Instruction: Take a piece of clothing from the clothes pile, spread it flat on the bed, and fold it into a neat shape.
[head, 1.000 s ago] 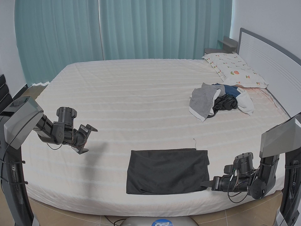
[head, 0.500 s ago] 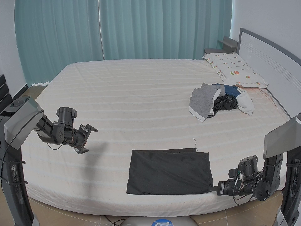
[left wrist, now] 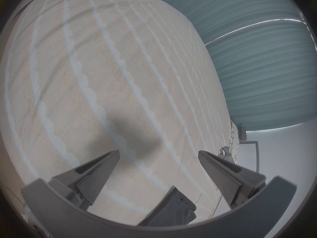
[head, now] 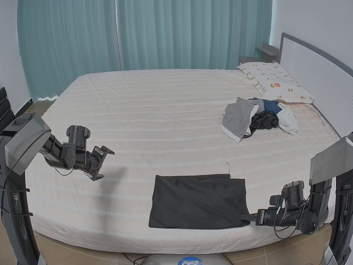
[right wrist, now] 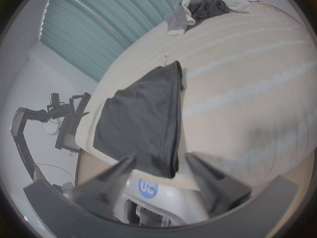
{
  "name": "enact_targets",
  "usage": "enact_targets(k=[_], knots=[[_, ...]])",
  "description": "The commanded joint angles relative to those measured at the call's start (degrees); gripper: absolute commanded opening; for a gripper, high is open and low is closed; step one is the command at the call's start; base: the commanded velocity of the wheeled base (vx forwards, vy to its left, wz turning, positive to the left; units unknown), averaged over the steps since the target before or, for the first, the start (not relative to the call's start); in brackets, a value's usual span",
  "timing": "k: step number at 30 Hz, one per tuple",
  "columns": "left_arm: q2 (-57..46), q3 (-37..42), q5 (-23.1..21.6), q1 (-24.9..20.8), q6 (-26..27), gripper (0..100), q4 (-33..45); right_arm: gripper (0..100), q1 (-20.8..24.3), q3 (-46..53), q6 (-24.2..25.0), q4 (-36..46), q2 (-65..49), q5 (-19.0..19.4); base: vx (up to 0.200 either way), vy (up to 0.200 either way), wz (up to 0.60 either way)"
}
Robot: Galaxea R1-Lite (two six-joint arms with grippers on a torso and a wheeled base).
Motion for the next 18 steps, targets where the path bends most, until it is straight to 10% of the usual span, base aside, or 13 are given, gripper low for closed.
enact_targets(k=[1,18], knots=[[0.1,0.0,0.0,0.0,0.0,100,0.0,100,-1.1,-3.7,0.6,-2.4,-0.6,-0.2,0.0,0.0,0.0],[0.1,0.1,0.8,-0.4,0.1,100,0.0,100,-2.4,-34.4,11.8,17.8,6.3,-4.1,0.0,0.0,0.0]])
